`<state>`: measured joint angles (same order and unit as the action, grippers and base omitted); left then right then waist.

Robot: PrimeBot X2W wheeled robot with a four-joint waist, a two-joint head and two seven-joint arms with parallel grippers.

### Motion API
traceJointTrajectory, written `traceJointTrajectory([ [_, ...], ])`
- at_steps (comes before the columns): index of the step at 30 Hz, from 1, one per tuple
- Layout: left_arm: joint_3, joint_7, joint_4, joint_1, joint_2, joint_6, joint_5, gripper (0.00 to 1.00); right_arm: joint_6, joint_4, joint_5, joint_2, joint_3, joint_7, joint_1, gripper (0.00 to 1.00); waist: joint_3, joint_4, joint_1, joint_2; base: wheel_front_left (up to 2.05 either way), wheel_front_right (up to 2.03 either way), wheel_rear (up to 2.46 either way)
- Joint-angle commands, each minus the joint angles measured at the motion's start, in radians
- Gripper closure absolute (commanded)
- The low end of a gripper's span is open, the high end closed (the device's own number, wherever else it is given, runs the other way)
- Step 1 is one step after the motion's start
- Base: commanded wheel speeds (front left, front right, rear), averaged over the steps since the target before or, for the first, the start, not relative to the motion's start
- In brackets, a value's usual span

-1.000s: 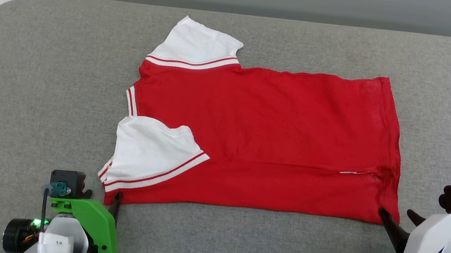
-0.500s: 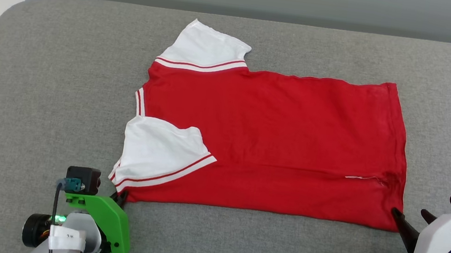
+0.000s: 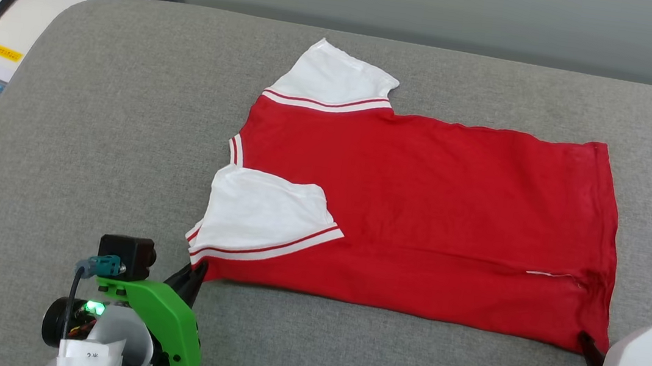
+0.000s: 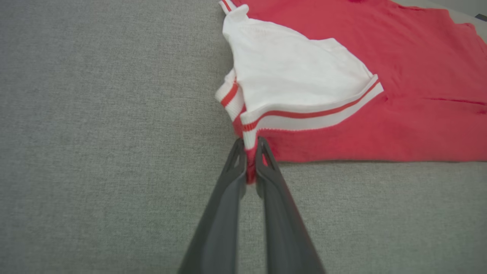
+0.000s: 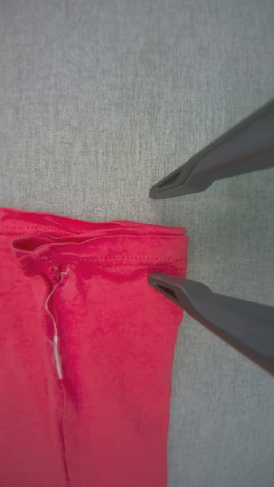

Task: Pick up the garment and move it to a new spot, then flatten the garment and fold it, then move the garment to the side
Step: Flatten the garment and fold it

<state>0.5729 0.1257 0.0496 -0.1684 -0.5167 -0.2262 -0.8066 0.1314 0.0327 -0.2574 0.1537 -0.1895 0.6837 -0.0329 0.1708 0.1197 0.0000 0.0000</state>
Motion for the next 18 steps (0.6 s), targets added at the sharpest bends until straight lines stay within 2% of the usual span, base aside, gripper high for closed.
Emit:
traceJointTrajectory([
  [1, -0.002, 0.007, -0.014, 0.013, -0.010, -0.010, -0.001, 1.00, -0.001, 0.014, 0.015, -0.007, -0.007, 0.004, -0.024, 0.00, 0.010, 0.007, 0.0000, 0.0000, 0.00, 0.00, 0.00],
  [6, 0.005, 0.018, -0.044, 0.016, -0.014, -0.022, 0.005, 1.00, -0.001, 0.058, 0.024, -0.021, -0.012, 0.008, -0.043, 0.00, 0.030, 0.013, 0.0000, 0.0000, 0.00, 0.00, 0.00],
  [7, 0.007, 0.021, -0.046, 0.014, -0.014, -0.023, 0.005, 1.00, -0.001, 0.069, 0.027, -0.021, -0.011, 0.011, -0.046, 0.22, 0.035, 0.014, 0.0000, 0.0000, 0.00, 0.00, 0.00],
  [8, 0.008, 0.022, -0.047, 0.013, -0.013, -0.024, 0.005, 1.00, -0.001, 0.077, 0.028, -0.022, -0.009, 0.014, -0.047, 0.57, 0.038, 0.014, 0.0000, 0.0000, 0.00, 0.00, 0.00],
  [9, 0.009, 0.024, -0.047, 0.012, -0.013, -0.024, 0.006, 1.00, -0.001, 0.086, 0.027, -0.023, -0.007, 0.018, -0.049, 0.84, 0.040, 0.014, 0.0000, 0.0000, 0.00, 0.00, 0.00],
  [10, 0.011, 0.025, -0.046, 0.010, -0.012, -0.024, 0.006, 1.00, -0.001, 0.093, 0.026, -0.025, -0.007, 0.020, -0.050, 1.00, 0.042, 0.015, 0.0000, 0.0000, 0.00, 0.00, 0.00],
  [18, 0.018, 0.028, -0.015, 0.016, -0.014, -0.019, 0.001, 1.00, -0.001, 0.106, 0.020, -0.012, -0.030, 0.012, -0.053, 1.00, 0.011, 0.005, 0.0000, 0.0000, 0.00, 0.00, 0.00],
])
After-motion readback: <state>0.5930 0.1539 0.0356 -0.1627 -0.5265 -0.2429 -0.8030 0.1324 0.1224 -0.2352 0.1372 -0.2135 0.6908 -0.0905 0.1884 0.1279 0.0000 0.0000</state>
